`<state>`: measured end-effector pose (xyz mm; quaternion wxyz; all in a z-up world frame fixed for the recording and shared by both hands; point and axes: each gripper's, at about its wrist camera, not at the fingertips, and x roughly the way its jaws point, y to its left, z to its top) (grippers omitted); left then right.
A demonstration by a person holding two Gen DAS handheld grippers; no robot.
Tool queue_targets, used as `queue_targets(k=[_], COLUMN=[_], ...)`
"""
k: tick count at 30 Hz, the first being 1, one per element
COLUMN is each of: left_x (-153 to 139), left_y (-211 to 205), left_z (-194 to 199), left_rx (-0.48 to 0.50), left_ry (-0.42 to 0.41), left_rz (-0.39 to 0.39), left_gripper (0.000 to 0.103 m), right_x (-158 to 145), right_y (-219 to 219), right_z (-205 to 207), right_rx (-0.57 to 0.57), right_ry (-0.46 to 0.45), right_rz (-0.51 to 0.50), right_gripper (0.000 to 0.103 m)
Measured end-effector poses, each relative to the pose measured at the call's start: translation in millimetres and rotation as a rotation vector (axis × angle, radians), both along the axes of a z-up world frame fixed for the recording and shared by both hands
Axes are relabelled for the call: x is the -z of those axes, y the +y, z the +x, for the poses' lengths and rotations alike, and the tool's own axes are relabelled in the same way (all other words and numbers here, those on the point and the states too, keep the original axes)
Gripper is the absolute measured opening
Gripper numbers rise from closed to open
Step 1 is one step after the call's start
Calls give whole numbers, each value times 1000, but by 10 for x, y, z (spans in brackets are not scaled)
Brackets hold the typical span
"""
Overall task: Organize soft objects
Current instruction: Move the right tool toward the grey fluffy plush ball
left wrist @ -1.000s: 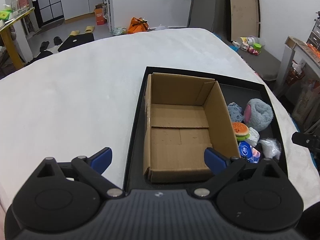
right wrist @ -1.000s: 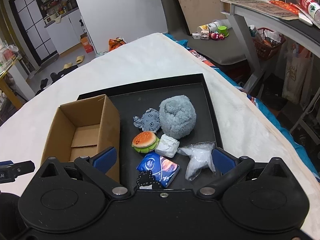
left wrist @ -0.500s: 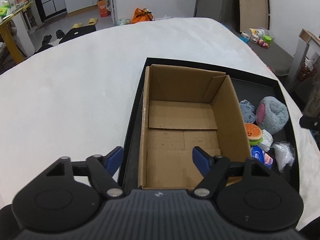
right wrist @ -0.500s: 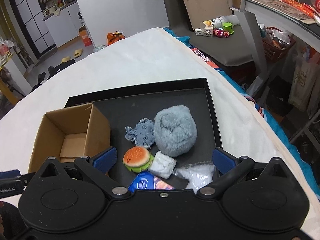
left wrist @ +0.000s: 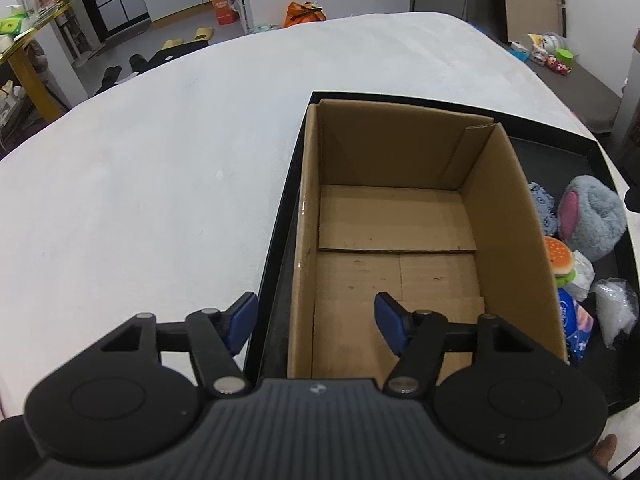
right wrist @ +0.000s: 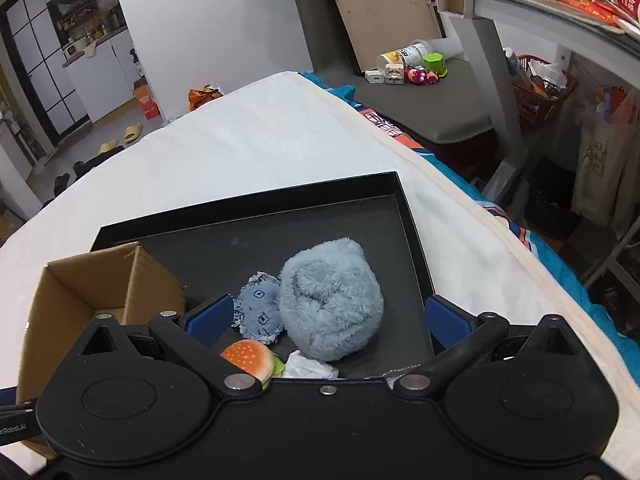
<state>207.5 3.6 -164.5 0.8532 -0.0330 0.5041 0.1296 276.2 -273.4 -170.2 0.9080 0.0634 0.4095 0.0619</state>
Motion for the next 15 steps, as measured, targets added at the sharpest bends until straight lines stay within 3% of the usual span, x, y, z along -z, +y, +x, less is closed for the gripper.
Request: queue_targets(k=[9, 11, 15], left_x=[144, 160, 165], left_y=[25, 26, 49], left_z=[159, 190, 242], left_rx=[-19, -25, -47], left_ry=[36, 36, 31], left_rz=[12, 9, 6], left_gripper=[42, 31, 21], right_x=[277, 349, 450], right_y=[1, 2, 7], right_z=[193, 250, 297], right_rx=[3, -6, -16], right_ry=[53, 55, 49], right_rz=[7, 22, 30], right_gripper=[103, 103, 103])
